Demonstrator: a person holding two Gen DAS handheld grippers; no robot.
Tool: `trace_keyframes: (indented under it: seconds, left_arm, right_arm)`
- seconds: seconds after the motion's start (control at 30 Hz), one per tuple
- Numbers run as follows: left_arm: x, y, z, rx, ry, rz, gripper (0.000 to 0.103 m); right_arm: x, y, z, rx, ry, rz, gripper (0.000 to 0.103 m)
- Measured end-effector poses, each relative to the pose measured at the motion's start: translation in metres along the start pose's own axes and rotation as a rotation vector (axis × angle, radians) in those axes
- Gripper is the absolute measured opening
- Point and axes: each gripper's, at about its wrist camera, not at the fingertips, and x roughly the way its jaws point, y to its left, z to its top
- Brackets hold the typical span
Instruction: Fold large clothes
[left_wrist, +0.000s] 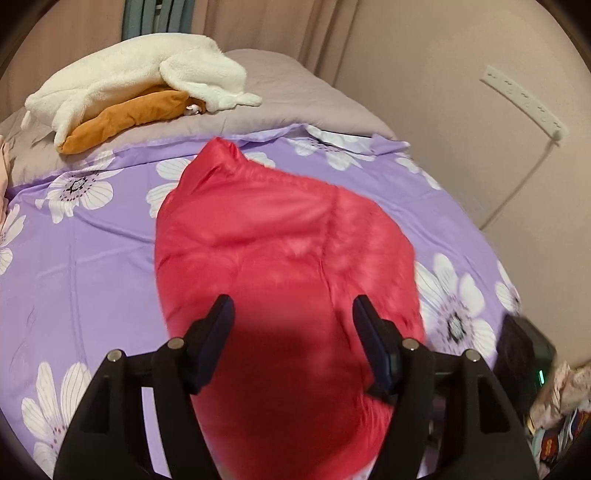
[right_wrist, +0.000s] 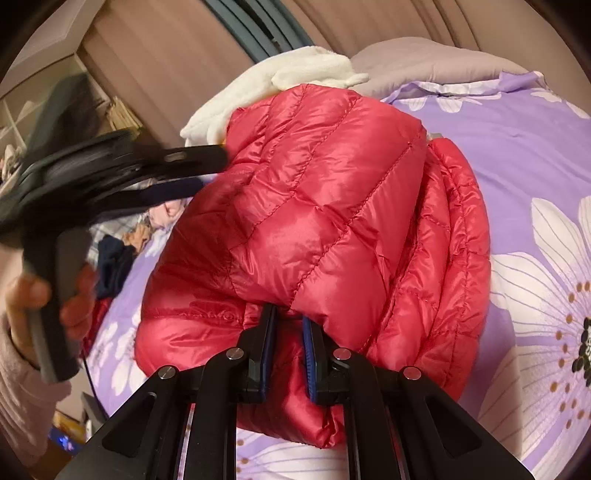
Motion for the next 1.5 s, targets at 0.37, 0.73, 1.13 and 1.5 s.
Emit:
trace_keyframes:
  seconds: [0.37, 0.73, 1.13, 1.5]
  left_arm:
    - [0.008, 0.002, -0.053, 0.050, 0.045, 0.044, 0.071]
    - [0.043, -0.007, -0.058, 0.083, 0.068, 0.102, 0.092]
    - [0.009, -0.009, -0.061, 0.070, 0.029, 0.097, 0.093]
    - [-0.023, 0.005, -0.065, -0.004, -0.033, 0.079, 0.093]
  right_arm:
    - [-0.001, -0.001, -0.002, 0.008, -0.006, 0.001, 0.010]
    - [0.004, -0.008, 0.000, 0.011, -0.003, 0.002, 0.010]
    - [-0.010, -0.004, 0.005, 0.032, -0.012, 0.032, 0.012]
    - [-0.026, 0.014, 0.009, 0.015, -0.049, 0.044, 0.038]
